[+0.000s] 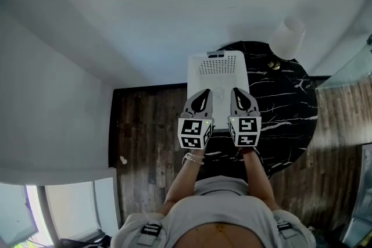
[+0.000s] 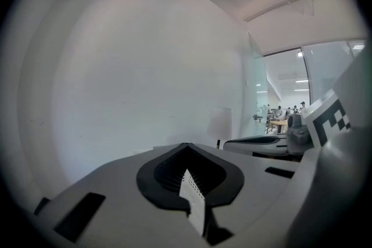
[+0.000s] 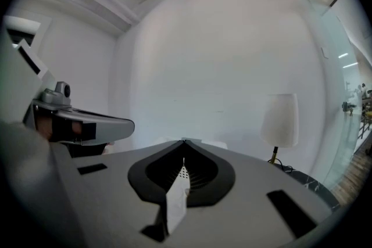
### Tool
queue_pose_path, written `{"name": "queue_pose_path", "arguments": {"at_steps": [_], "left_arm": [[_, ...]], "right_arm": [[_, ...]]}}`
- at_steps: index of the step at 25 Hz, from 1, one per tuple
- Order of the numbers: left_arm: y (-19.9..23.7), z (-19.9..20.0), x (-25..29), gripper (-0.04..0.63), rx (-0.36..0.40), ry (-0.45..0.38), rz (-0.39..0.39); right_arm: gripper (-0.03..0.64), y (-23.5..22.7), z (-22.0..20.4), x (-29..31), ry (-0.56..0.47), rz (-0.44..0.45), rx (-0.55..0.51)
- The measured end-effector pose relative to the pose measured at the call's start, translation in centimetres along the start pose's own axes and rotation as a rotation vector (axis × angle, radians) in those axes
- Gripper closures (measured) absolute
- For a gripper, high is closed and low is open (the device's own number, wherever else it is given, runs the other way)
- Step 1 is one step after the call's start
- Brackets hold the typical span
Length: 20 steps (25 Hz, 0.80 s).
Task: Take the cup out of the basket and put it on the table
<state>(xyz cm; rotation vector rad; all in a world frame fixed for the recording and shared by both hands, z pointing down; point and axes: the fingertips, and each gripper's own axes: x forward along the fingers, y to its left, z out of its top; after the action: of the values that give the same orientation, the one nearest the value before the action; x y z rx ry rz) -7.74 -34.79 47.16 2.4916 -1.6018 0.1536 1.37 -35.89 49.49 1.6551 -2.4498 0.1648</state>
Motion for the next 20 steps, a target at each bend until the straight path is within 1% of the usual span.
{"name": "queue_pose_path", "arguments": {"at_steps": [6, 10, 14, 20], "left_arm": [[1.8, -0.6, 1.1, 0.589, -0.014, 0.019, -0.034], [2.9, -1.0, 1.6, 0.589, -0.028, 0.033, -0.053], [3.8, -1.7, 2.3, 0.589, -0.049, 0.051, -0.076], [4.5, -2.4, 3.7, 0.589, -0.062, 0.074, -0.107]], "right_arm": [[0.609, 1.2, -2.2, 3.4, 0.082, 0.008, -0.024], [0.609, 1.8, -3.8, 5.4, 0.155, 0.028, -0.01], [0.609, 1.7, -4.7, 6.9, 0.202, 0.026, -0.007], [0.609, 1.4, -7.1, 8.9, 0.33, 0.058, 0.002]]}}
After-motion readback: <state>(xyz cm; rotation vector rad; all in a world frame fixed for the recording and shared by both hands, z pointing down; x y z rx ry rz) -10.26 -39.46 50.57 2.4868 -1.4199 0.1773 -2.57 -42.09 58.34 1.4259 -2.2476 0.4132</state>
